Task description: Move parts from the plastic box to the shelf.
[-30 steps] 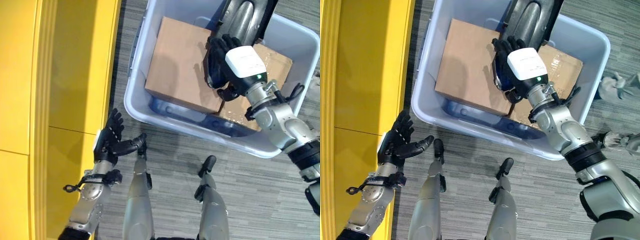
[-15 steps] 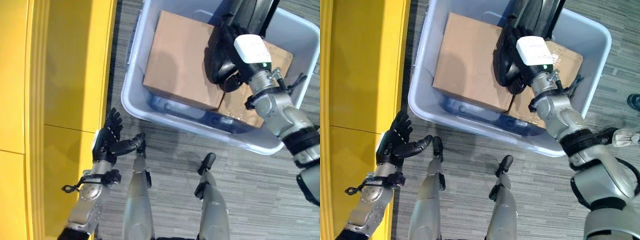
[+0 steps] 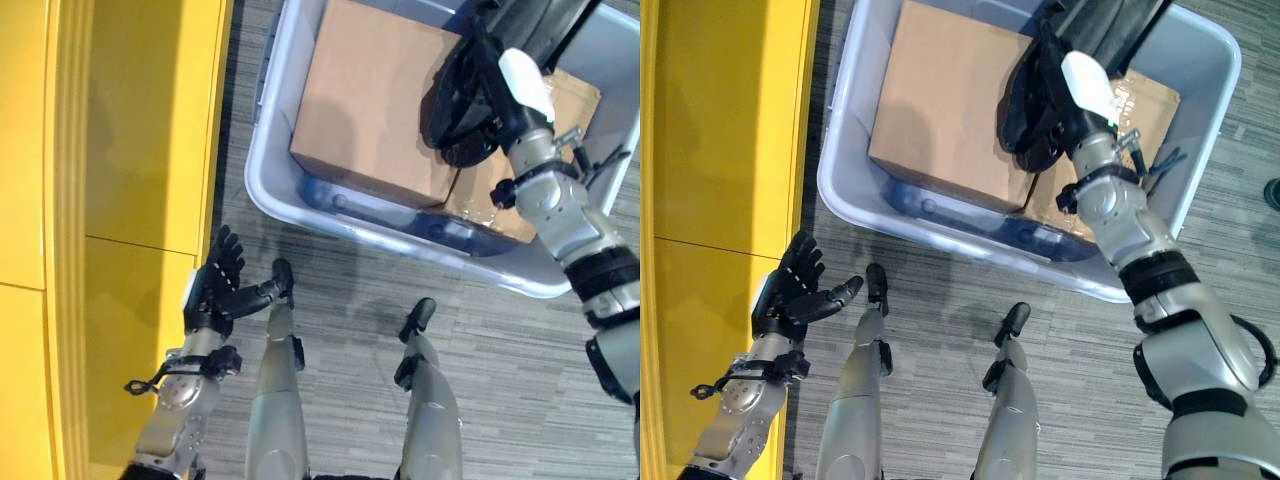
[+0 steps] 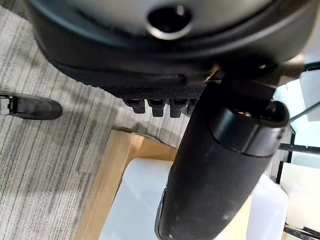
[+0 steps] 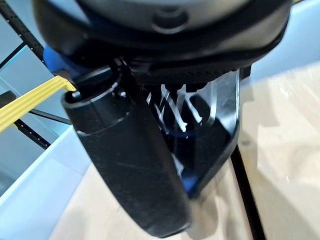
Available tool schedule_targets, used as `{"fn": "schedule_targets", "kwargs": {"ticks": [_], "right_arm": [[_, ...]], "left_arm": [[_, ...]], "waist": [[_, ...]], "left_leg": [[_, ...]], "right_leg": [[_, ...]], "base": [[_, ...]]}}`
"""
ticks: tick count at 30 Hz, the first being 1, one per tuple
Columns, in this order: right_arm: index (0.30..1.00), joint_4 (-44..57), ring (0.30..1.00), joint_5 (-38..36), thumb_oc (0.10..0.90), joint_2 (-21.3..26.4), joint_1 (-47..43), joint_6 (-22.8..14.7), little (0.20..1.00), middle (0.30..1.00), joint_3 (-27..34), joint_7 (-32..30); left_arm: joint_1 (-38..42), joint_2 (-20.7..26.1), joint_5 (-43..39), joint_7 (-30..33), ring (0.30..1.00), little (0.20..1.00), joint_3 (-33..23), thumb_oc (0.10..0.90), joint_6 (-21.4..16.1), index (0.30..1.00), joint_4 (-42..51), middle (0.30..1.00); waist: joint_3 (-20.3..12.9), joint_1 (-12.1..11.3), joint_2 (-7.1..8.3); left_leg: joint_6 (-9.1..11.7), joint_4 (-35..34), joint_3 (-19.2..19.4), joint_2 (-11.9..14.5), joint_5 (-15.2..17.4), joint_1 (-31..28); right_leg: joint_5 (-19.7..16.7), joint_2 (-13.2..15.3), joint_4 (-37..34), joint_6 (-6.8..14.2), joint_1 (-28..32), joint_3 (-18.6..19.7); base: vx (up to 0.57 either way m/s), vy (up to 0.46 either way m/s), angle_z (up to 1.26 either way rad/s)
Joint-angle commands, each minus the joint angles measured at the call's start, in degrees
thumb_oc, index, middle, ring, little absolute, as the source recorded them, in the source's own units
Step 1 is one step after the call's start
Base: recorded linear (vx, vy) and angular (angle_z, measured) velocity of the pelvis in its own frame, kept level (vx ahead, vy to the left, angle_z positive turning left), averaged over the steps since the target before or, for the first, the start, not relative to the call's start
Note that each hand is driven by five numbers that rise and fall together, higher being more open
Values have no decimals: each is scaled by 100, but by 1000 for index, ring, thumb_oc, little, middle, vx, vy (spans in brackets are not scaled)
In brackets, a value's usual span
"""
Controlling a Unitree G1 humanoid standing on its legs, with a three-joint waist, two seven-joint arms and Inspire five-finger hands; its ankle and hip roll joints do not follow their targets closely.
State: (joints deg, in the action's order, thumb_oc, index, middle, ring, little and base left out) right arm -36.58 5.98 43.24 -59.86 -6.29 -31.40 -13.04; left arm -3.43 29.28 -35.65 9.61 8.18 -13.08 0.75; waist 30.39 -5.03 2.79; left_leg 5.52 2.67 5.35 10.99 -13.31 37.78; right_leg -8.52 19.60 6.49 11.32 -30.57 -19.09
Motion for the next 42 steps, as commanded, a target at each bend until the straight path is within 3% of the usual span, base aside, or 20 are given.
{"fn": "schedule_targets", "kwargs": {"ticks": [1, 7, 17, 18, 20, 25, 28, 30, 42], "right_arm": [[1000, 196, 1000, -417, 900, -276, 820, -109, 1000, 1000, -403, 588], [1000, 1470, 1000, -543, 900, -122, 2178, -318, 1000, 1000, -73, 917], [1000, 2330, 1000, -639, 900, -9, 3271, -425, 1000, 1000, 508, 999], [1000, 2408, 1000, -714, 900, -72, 3296, -425, 1000, 1000, 594, 924], [1000, 2533, 1000, -1218, 900, -706, 3212, -441, 1000, 1000, 977, 505], [1000, 2690, 1000, -1936, 900, -1851, 1934, -609, 1000, 1000, 1072, -311], [1000, 2735, 1000, -2090, 900, -1997, 1800, -656, 1000, 1000, 1071, -362], [1000, 2858, 1000, -2587, 900, -2456, 1568, -797, 1000, 1000, 981, -430], [1000, 2433, 1000, -2806, 900, -2528, 1728, -724, 1000, 1000, 1106, -560]], "left_arm": [[-93, 17, 103, -43, 1000, 1000, -229, 900, -422, 1000, 724, 1000], [-201, 36, 201, -35, 1000, 1000, -318, 900, -359, 1000, 765, 1000], [-314, 69, 297, -74, 1000, 1000, -349, 900, -304, 1000, 827, 1000], [-310, 66, 301, -67, 1000, 1000, -339, 900, -304, 1000, 836, 1000], [-214, -17, 272, 35, 1000, 1000, -254, 900, -279, 1000, 770, 1000], [59, -36, 166, 239, 1000, 1000, 0, 900, -202, 1000, 787, 1000], [88, -30, 150, 254, 1000, 1000, 26, 900, -187, 1000, 778, 1000], [159, -19, 145, 326, 1000, 1000, 159, 900, -118, 1000, 705, 1000], [213, -1, 192, 336, 1000, 1000, 272, 900, -120, 1000, 682, 1000]], "waist": [[-60, -174, -57], [-60, -38, 64], [-60, 64, 140], [-60, 74, 140], [-60, 84, 131], [-60, -35, 38], [-60, -49, 32], [-60, -98, 14], [-60, -123, 39]], "left_leg": [[446, 397, 165, 472, 687, -346], [438, 422, 155, 477, 714, -367], [445, 432, 160, 483, 725, -460], [443, 427, 167, 483, 725, -474], [425, 406, 196, 473, 725, -555], [338, 300, 267, 424, 549, -603], [336, 289, 268, 422, 545, -628], [327, 260, 276, 410, 546, -731], [317, 243, 255, 383, 562, -887]], "right_leg": [[155, 199, 364, 195, 158, -171], [146, 218, 355, 222, 195, -195], [152, 222, 357, 237, 297, -215], [152, 224, 360, 237, 303, -211], [145, 233, 354, 231, 348, -181], [0, 262, 297, 144, 345, -205], [3, 260, 302, 139, 358, -201], [6, 257, 307, 131, 442, -196], [7, 238, 268, 134, 634, -214]], "base": [[0, 0, 0], [4, -7, 3], [-3, -2, 3], [0, 0, 0], [-15, 9, 0], [-61, 24, -3], [0, 0, 0], [-11, 21, 7], [-2, 6, 3]]}}
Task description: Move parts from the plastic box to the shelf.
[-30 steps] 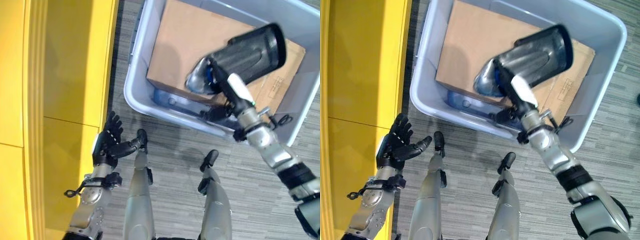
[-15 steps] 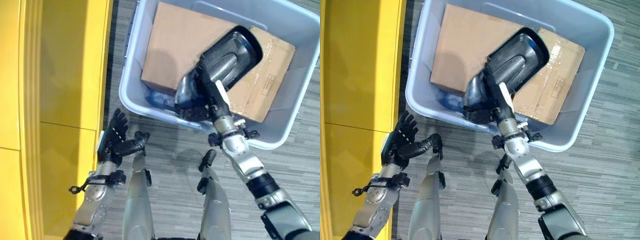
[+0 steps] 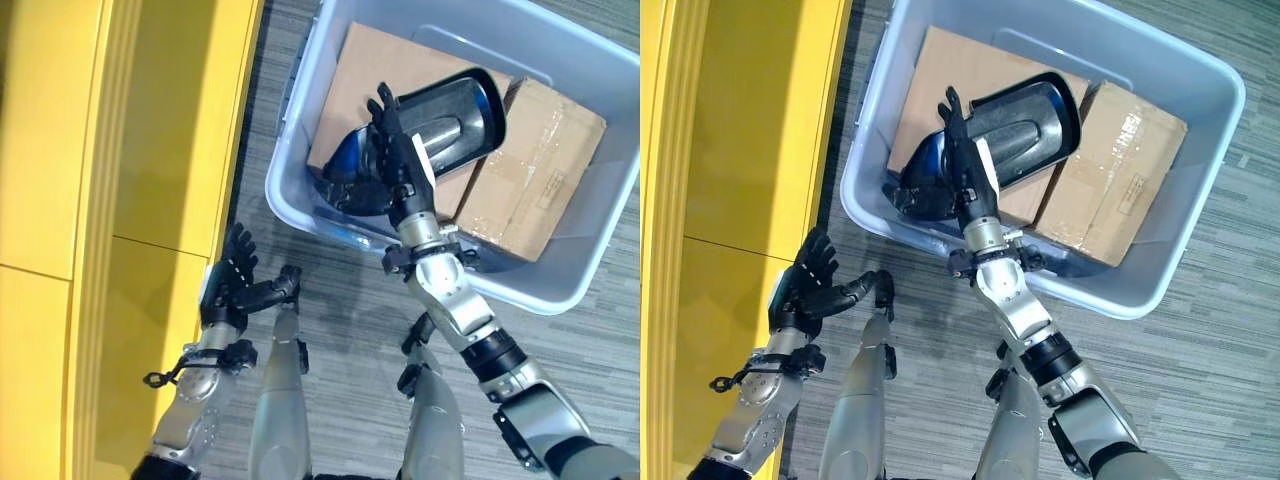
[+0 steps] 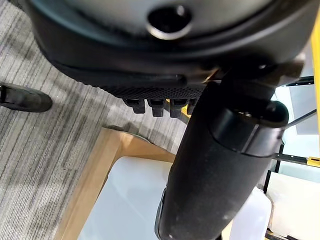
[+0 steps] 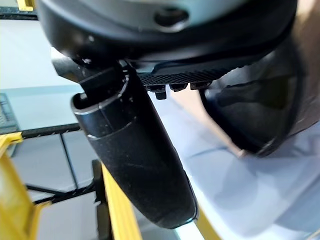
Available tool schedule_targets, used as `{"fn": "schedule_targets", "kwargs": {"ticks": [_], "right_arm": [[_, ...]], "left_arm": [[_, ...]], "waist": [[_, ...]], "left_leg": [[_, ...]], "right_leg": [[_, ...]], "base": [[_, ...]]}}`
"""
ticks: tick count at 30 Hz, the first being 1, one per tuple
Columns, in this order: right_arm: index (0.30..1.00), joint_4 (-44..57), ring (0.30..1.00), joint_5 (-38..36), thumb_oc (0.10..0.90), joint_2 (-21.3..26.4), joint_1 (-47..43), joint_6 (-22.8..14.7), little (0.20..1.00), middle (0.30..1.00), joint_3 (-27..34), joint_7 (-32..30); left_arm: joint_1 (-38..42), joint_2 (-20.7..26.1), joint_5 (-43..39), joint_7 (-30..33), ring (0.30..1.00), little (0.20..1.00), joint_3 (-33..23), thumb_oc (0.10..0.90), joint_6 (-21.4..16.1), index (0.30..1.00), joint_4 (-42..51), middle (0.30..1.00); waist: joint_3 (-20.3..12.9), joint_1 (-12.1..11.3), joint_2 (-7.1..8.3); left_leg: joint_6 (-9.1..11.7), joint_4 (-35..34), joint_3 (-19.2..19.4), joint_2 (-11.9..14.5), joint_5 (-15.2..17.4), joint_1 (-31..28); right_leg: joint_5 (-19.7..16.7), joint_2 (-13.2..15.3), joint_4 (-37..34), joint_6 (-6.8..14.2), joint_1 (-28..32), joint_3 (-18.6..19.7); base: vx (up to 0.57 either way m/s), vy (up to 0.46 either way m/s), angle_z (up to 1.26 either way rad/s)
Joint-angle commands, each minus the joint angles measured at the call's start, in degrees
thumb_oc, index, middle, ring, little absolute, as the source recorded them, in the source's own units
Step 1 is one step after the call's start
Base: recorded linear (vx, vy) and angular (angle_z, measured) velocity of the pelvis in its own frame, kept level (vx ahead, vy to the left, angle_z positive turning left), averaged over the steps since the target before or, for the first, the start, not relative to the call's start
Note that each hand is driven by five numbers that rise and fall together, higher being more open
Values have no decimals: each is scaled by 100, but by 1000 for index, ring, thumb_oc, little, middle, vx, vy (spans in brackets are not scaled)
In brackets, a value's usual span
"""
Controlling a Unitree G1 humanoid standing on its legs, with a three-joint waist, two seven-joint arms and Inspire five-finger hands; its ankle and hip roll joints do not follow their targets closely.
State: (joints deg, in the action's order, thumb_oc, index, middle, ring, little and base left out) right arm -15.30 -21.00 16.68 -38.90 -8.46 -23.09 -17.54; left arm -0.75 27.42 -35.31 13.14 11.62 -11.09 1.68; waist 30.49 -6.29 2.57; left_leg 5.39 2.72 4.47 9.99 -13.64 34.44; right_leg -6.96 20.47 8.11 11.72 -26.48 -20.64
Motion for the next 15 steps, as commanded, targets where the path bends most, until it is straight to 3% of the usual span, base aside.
{"fn": "schedule_targets", "kwargs": {"ticks": [1, 6, 15], "right_arm": [[1000, 215, 1000, -76, 900, 149, -350, -478, 1000, 1000, 300, -128], [1000, 5, 1000, -308, 900, 205, -323, -528, 1000, 1000, 566, -236], [1000, 643, 1000, -355, 900, 430, -268, -707, 1000, 1000, 807, -391]], "left_arm": [[-51, 188, 173, -20, 1000, 1000, -76, 900, -318, 1000, 589, 1000], [-33, 135, 171, -1, 1000, 1000, -82, 900, -328, 1000, 553, 1000], [-58, 146, 181, 67, 1000, 1000, -144, 900, -320, 1000, 616, 1000]], "waist": [[-69, 7, 60], [-69, 28, 73], [-69, 106, 144]], "left_leg": [[330, 241, 340, 487, 597, -557], [328, 248, 337, 504, 605, -576], [335, 209, 399, 509, 591, -692]], "right_leg": [[-150, 150, 102, 93, 229, -56], [-150, 149, 99, 87, 239, -34], [-161, 146, 59, 87, 316, 2]], "base": [[0, 0, 0], [0, 0, 0], [0, 0, 0]]}}
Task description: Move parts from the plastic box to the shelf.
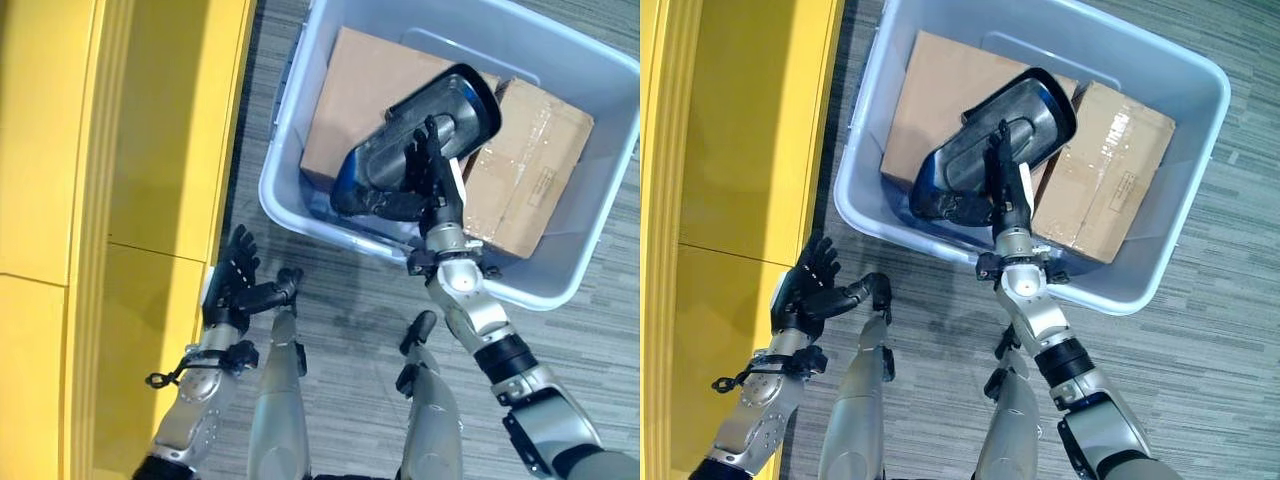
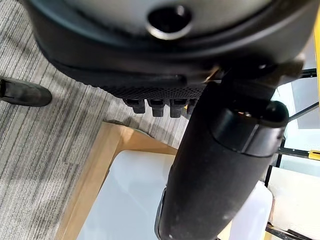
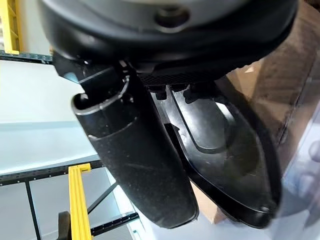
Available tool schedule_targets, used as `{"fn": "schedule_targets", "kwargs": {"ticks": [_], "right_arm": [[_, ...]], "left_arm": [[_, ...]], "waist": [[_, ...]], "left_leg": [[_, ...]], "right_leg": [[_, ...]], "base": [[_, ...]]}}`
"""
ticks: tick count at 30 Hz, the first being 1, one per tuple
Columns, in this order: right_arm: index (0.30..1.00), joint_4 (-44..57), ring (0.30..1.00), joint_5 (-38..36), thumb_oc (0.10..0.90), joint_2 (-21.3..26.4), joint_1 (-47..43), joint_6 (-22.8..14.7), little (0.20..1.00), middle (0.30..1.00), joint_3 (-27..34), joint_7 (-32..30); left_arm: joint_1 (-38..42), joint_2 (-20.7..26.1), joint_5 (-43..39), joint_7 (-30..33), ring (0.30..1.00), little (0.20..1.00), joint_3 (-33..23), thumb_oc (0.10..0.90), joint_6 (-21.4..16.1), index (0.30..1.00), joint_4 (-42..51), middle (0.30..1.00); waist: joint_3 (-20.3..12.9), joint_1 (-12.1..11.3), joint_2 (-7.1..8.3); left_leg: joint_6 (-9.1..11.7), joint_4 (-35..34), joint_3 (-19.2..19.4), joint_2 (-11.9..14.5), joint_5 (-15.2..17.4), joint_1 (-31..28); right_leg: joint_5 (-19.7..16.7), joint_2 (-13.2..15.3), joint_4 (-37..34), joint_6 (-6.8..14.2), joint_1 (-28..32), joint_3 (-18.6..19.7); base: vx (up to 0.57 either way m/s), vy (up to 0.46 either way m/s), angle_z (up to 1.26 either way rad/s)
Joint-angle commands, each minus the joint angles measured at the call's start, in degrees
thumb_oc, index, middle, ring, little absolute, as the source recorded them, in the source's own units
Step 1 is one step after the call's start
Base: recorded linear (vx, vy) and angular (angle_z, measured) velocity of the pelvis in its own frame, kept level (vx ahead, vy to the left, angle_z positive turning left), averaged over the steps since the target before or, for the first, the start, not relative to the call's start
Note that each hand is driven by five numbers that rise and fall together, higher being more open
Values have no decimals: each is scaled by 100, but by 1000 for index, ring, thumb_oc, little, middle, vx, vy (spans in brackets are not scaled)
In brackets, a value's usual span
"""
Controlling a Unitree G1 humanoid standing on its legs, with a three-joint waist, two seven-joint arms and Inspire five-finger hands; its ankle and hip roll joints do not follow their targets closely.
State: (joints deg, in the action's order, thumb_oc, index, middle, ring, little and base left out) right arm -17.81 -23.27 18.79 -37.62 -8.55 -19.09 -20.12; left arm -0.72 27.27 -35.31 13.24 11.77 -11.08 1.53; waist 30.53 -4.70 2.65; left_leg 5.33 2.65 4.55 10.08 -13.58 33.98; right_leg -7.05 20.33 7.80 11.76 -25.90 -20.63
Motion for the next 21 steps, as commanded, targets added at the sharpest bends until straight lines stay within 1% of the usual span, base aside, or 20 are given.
{"fn": "schedule_targets", "kwargs": {"ticks": [1, 3, 5, 14, 21], "right_arm": [[1000, 996, 1000, -167, 900, 232, -383, -722, 1000, 1000, 435, -134], [1000, 1085, 1000, -202, 900, 220, -368, -740, 1000, 1000, 452, -127], [1000, 1313, 1000, -333, 900, 216, -284, -839, 1000, 1000, 492, -105], [1000, 1870, 1000, -448, 900, 253, -149, -954, 1000, 1000, 575, -76], [1000, 2364, 1000, -607, 900, 299, -82, -1055, 1000, 1000, 618, -26]], "left_arm": [[-65, 164, 191, 67, 1000, 1000, -172, 900, -317, 1000, 642, 1000], [-76, 154, 185, 73, 1000, 1000, -172, 900, -312, 1000, 655, 1000], [-92, 155, 179, 67, 1000, 1000, -177, 900, -300, 1000, 678, 1000], [-141, 133, 165, 103, 1000, 1000, -252, 900, -270, 1000, 724, 1000], [-140, 130, 163, 127, 1000, 1000, -286, 900, -222, 1000, 741, 1000]], "waist": [[-74, -47, 142], [-74, -42, 150], [-74, -12, 178], [-74, 13, 238], [-74, 38, 330]], "left_leg": [[338, 209, 389, 502, 583, -662], [337, 204, 393, 504, 584, -677], [333, 206, 396, 507, 588, -714], [342, 164, 409, 519, 577, -877], [356, 127, 430, 534, 581, -1089]], "right_leg": [[-156, 159, 88, 83, 262, 3], [-155, 157, 91, 81, 271, 11], [-145, 158, 106, 78, 299, 11], [-150, 151, 77, 90, 449, 8], [-153, 120, 35, 96, 641, 0]], "base": [[0, 0, 0], [0, 0, 0], [0, 0, 0], [-1, 1, -2], [-1, 2, -1]]}}
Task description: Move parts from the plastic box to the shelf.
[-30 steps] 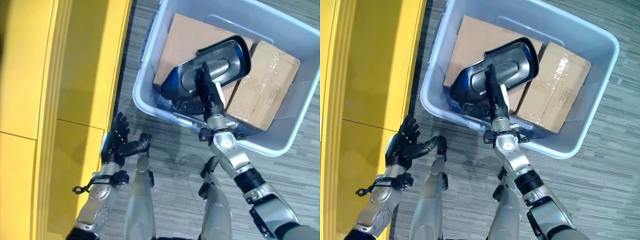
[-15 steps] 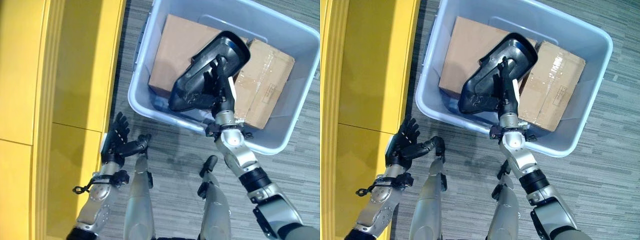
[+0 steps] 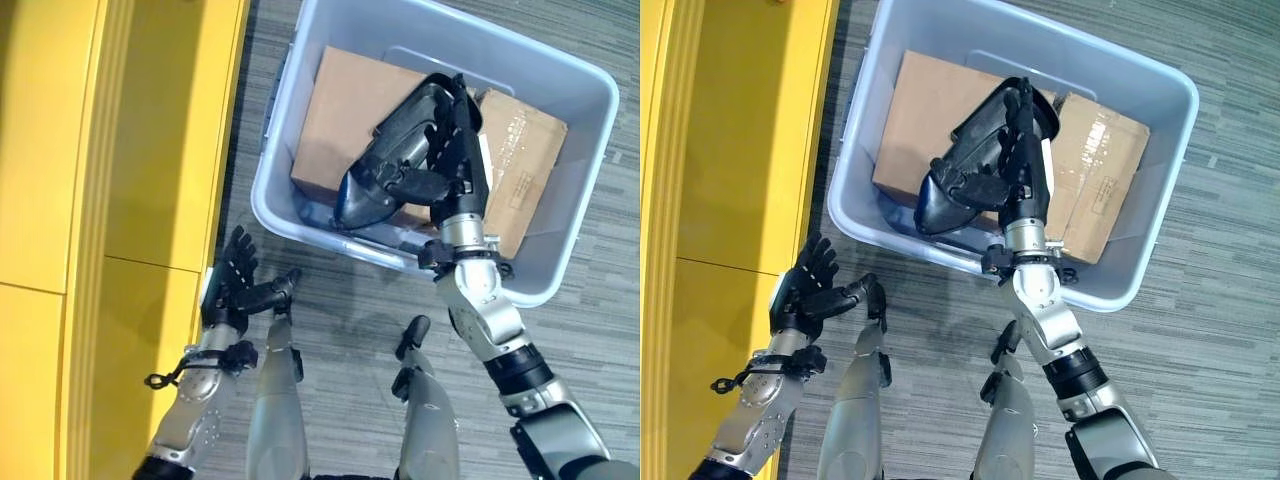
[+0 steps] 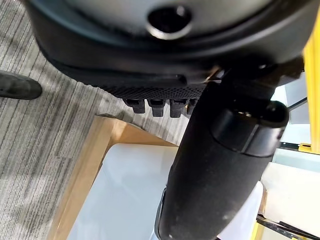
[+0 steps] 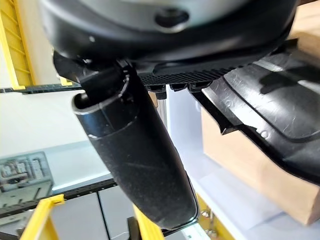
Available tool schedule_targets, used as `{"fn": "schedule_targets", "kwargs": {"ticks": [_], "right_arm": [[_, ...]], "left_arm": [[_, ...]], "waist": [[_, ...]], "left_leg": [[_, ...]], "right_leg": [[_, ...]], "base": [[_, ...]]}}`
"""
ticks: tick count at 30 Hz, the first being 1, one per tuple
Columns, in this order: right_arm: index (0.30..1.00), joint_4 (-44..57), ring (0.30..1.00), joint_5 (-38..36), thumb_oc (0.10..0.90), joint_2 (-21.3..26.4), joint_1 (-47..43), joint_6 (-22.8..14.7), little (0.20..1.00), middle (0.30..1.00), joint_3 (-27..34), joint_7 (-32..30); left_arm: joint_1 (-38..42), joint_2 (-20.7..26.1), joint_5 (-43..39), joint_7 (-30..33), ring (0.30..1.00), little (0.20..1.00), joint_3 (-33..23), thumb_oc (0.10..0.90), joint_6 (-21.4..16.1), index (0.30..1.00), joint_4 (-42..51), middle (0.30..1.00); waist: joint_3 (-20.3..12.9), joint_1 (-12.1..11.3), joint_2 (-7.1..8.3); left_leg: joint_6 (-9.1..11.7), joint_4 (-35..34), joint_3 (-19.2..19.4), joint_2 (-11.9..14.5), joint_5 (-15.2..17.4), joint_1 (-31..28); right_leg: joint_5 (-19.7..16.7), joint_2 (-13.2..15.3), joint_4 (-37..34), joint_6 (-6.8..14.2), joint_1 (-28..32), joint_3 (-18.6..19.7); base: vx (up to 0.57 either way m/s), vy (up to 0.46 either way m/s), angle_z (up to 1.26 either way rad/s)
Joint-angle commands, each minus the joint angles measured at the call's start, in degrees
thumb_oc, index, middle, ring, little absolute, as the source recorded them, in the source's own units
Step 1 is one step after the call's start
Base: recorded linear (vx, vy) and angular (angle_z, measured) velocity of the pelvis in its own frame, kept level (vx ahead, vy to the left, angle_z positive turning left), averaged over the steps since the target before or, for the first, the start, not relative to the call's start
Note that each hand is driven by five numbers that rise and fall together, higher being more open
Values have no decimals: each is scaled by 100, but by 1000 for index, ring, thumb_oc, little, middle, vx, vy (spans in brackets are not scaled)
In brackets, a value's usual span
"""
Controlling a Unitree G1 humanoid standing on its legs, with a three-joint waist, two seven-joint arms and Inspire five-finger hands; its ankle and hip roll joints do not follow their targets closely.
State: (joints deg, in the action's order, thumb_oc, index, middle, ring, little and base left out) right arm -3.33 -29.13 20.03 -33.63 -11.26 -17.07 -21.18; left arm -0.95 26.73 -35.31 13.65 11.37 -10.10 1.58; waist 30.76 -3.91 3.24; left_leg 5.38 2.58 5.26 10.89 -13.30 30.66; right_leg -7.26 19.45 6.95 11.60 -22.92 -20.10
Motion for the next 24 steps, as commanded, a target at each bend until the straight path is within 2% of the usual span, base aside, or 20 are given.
{"fn": "schedule_targets", "kwargs": {"ticks": [1, 8, 13, 18, 21, 22, 23, 24], "right_arm": [[1000, 947, 1000, -20, 900, 182, -495, -799, 1000, 1000, 424, 74], [1000, 1051, 1000, 82, 900, 331, -630, -746, 1000, 1000, 431, 59], [1000, 884, 1000, 506, 900, 636, -979, -598, 1000, 1000, 380, -16], [1000, 507, 1000, 1309, 900, 1512, -1632, -200, 1000, 1000, 77, 86], [1000, 173, 1000, 1775, 900, 2332, -2319, -3, 1000, 1000, -579, 349], [1000, 169, 1000, 1774, 900, 2330, -2316, -4, 1000, 1000, -587, 349], [1000, 59, 1000, 1938, 900, 2616, -2520, 39, 1000, 1000, -849, 480], [1000, 47, 1000, 1935, 900, 2617, -2541, 33, 1000, 1000, -868, 478]], "left_arm": [[-107, 186, 170, 91, 1000, 1000, -246, 900, -317, 1000, 738, 1000], [-88, 203, 139, 81, 1000, 1000, -283, 900, -334, 1000, 736, 1000], [-90, 247, 153, 59, 1000, 1000, -322, 900, -368, 1000, 771, 1000], [-135, 309, 163, -15, 1000, 1000, -426, 900, -452, 1000, 815, 1000], [-237, 339, 121, -125, 1000, 1000, -513, 900, -518, 1000, 883, 1000], [-245, 335, 121, -125, 1000, 1000, -512, 900, -518, 1000, 881, 1000], [-310, 348, 84, -162, 1000, 1000, -541, 900, -561, 1000, 924, 1000], [-308, 338, 84, -162, 1000, 1000, -547, 900, -561, 1000, 924, 1000]], "waist": [[-97, -38, 281], [-97, -40, 336], [-97, -55, 370], [-97, -110, 424], [-97, -153, 456], [-97, -153, 451], [-97, -186, 460], [-97, -176, 453]], "left_leg": [[352, 127, 360, 458, 554, -786], [344, 92, 362, 474, 541, -960], [344, 87, 375, 488, 546, -1047], [365, 92, 366, 509, 563, -1091], [374, 85, 361, 521, 521, -1035], [382, 88, 362, 527, 546, -1058], [389, 78, 358, 539, 535, -1049], [389, 78, 356, 540, 534, -1045]], "right_leg": [[-133, 207, 115, 114, 370, -56], [-134, 190, 126, 106, 512, -43], [-112, 182, 133, 103, 580, -34], [-73, 160, 144, 104, 629, -70], [-102, 139, 130, 94, 587, -89], [-75, 137, 145, 101, 604, -88], [-78, 129, 133, 107, 598, -93], [-80, 127, 132, 106, 596, -94]], "base": [[0, 0, 0], [0, 0, 0], [0, 0, 0], [0, 0, 0], [-4, -12, -2], [13, -22, -4], [0, 0, 0], [0, 0, 0]]}}
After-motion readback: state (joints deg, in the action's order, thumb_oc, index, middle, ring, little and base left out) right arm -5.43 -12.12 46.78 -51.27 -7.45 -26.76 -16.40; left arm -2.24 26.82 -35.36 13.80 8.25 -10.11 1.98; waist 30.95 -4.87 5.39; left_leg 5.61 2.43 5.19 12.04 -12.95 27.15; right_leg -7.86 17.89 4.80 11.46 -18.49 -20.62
